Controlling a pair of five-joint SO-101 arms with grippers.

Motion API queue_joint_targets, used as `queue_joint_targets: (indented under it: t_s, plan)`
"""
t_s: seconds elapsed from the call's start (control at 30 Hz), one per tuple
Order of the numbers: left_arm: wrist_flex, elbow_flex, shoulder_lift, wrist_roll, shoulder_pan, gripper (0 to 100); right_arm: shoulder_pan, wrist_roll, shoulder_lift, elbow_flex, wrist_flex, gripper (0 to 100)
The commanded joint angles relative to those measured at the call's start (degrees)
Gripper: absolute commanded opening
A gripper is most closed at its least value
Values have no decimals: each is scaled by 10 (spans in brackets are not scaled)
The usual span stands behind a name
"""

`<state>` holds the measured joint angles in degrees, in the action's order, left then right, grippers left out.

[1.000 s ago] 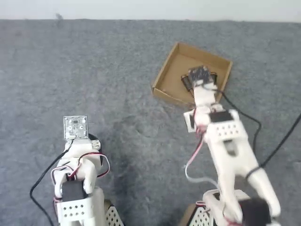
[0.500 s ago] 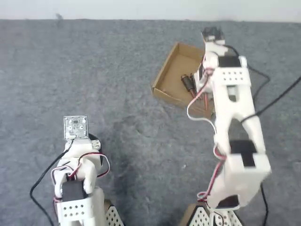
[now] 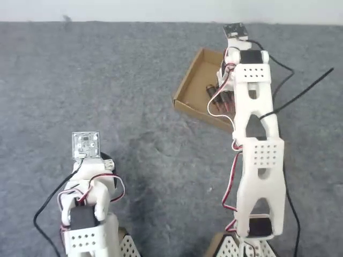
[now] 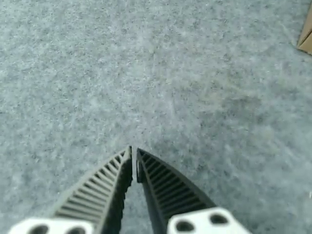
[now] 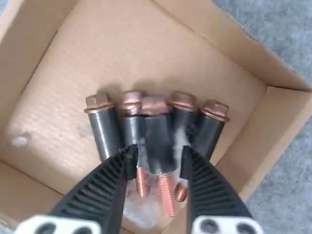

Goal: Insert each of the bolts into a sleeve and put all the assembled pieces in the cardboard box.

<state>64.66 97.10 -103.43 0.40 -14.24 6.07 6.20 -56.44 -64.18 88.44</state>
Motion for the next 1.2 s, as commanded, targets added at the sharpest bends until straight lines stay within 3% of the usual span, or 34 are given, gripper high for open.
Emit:
queue_joint_targets:
  t_s: [0.0, 0.2, 0.5, 1.17]
  plan:
    - [-3, -6, -11, -10, -4, 11, 10, -8, -4, -126, 51, 107]
    - [-3, -6, -11, -9, -3, 11, 0, -6, -7, -264, 145, 3]
    - [-1, -6, -11, -9, -3, 11, -104, -7, 41, -236, 148, 6]
    - [-1, -6, -11, -9, -4, 11, -125, -9, 445, 395, 144, 6]
